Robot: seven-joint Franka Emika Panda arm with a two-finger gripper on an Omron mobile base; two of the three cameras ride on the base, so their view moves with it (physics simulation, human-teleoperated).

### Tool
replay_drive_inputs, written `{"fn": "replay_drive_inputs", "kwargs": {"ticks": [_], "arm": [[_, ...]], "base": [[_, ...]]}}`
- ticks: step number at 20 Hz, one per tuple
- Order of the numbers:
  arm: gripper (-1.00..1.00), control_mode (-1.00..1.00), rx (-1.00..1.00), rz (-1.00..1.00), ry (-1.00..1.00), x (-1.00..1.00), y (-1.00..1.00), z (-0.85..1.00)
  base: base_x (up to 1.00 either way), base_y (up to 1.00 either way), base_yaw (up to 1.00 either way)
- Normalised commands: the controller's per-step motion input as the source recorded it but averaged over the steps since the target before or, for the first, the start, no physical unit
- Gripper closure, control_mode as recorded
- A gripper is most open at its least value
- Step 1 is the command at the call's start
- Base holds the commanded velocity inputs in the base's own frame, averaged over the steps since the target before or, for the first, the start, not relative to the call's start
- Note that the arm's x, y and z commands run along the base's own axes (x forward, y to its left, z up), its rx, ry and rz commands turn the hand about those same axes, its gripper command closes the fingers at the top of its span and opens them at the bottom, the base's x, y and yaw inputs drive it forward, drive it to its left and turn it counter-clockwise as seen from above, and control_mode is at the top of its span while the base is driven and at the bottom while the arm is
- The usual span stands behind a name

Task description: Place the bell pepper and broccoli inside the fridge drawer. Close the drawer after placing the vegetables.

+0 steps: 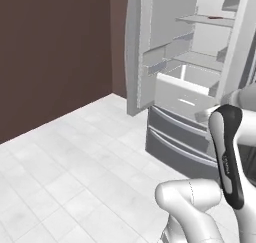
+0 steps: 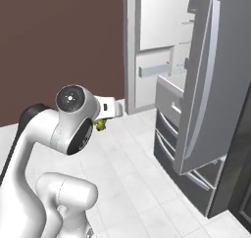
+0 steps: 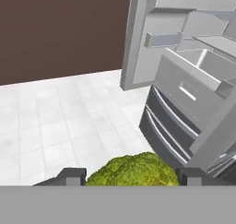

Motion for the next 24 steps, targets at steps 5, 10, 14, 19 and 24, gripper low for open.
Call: {"fn": "replay_drive_inputs", "kwargs": {"ticks": [5,10,14,19,24], "arm": [[1.00,1.00,0.00,0.00,0.00,0.00,0.00,0.00],[1.00,1.00,0.00,0.00,0.00,0.00,0.00,0.00],[1.00,1.00,0.00,0.00,0.00,0.00,0.00,0.00],[1.00,1.00,0.00,0.00,0.00,0.00,0.00,0.00],[1.00,1.00,0.00,0.00,0.00,0.00,0.00,0.00]], "base": [[1.00,0.76,-0.50],[0.85,-0.30,-0.17],[0.79,-0.01,-0.02],[0.70,0.95,-0.07],[0.68,0.65,-0.34]]}}
